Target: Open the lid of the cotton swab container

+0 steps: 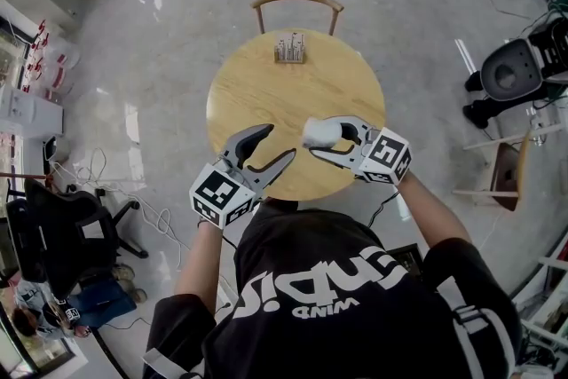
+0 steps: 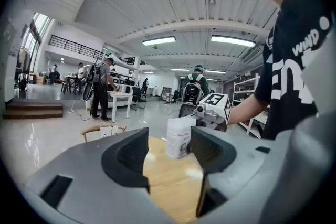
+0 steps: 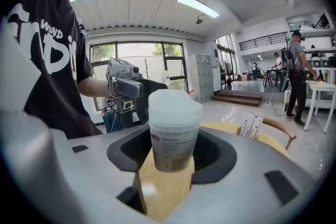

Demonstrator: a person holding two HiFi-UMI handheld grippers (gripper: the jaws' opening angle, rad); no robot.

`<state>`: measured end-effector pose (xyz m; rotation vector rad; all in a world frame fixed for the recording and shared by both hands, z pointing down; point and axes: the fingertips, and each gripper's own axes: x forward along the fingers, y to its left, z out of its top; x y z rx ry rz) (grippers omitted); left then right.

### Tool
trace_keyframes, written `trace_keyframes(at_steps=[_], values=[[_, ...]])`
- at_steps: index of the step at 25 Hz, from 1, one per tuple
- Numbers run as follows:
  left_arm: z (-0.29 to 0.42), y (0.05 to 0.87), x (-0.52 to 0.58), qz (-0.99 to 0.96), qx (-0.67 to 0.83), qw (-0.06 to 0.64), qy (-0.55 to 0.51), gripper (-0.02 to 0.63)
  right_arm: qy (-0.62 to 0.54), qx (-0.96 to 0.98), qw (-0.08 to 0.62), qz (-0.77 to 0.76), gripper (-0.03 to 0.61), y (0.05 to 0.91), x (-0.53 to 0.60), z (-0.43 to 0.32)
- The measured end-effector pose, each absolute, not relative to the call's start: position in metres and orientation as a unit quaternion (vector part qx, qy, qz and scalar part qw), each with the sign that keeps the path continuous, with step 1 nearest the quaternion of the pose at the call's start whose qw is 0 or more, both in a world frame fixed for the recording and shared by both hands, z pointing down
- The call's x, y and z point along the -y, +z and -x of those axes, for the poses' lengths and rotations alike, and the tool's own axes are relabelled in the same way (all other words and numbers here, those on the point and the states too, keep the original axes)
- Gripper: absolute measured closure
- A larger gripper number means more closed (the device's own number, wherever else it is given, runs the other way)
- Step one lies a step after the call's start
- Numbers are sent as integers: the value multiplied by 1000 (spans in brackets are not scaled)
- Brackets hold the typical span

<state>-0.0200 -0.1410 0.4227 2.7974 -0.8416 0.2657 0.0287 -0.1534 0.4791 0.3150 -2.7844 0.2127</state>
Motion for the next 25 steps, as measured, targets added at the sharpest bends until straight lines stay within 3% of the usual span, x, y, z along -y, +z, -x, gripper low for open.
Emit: trace_keyframes(at_steps=[25], values=[[-30,429,135,-975,163,67,137,364,61,982,168,-57,364,470,130,-3]])
